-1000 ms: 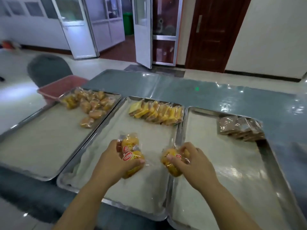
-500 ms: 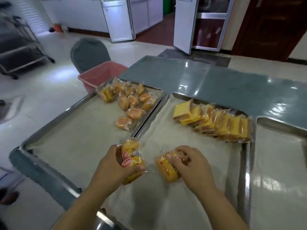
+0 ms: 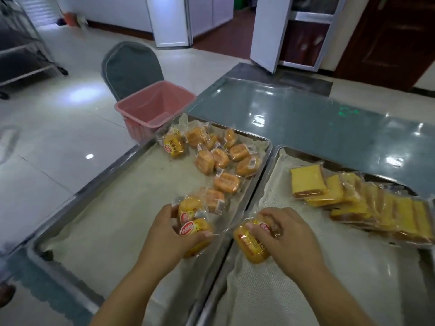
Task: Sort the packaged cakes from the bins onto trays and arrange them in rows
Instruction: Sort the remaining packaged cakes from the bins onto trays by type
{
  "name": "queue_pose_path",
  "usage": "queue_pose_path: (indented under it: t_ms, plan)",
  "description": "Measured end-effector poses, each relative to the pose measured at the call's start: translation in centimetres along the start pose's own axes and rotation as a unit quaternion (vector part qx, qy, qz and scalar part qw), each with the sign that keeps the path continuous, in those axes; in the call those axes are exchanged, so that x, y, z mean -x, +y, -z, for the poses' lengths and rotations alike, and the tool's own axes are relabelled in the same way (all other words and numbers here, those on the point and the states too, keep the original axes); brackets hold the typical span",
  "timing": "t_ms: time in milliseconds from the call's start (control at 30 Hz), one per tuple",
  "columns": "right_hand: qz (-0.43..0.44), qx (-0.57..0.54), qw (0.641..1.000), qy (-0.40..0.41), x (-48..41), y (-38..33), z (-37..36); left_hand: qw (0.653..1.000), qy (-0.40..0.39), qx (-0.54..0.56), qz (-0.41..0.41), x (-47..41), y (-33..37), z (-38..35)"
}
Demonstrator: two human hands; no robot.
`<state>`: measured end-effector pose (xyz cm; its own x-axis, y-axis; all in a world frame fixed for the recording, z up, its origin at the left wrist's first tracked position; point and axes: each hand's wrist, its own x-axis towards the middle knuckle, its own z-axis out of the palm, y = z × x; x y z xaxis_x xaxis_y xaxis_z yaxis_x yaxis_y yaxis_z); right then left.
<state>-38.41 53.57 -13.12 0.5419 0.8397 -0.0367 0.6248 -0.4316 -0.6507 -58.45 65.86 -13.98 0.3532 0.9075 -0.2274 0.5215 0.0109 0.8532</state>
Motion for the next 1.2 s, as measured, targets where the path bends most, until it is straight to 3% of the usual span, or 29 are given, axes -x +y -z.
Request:
queue_pose_path:
  t_ms: [200,333,467,600,700,867,1033,1200]
  plan:
    - [0.007,0.048,0.997,0.051,-5.0,-7.0,-4.3,0.998,-0.04,-0.041,-0.017,-9.0,-2.3,5.1]
    - [0.037,0.1,0.994,0.035,-9.1,-9.9,-7.7,0.997,-0.038,-0.065,-0.035,-13.9,-3.1,7.5]
    - [0.095,0.08,0.991,0.057,-12.8,-11.2,-10.9,0.995,-0.056,-0.061,-0.047,-18.6,-4.0,8.5]
    - [0.053,0.117,0.991,-0.049,-14.2,-10.2,-13.3,0.974,-0.106,-0.168,-0.112,-21.7,-5.4,7.8]
    - [0.086,0.211,0.968,-0.105,-14.0,-9.2,-14.7,0.937,-0.13,-0.298,-0.13,-22.5,-5.7,7.1]
    - [0.1,0.227,0.958,-0.145,-14.1,-9.4,-14.4,0.918,-0.155,-0.34,-0.133,-22.4,-4.8,7.3]
    - [0.09,0.185,0.976,-0.066,-13.5,-9.5,-11.0,0.907,-0.064,-0.353,-0.222,-20.8,-3.3,8.5]
    - [0.094,0.185,0.977,-0.039,-9.8,-8.6,-6.5,0.875,-0.097,-0.377,-0.287,-16.7,-1.5,9.9]
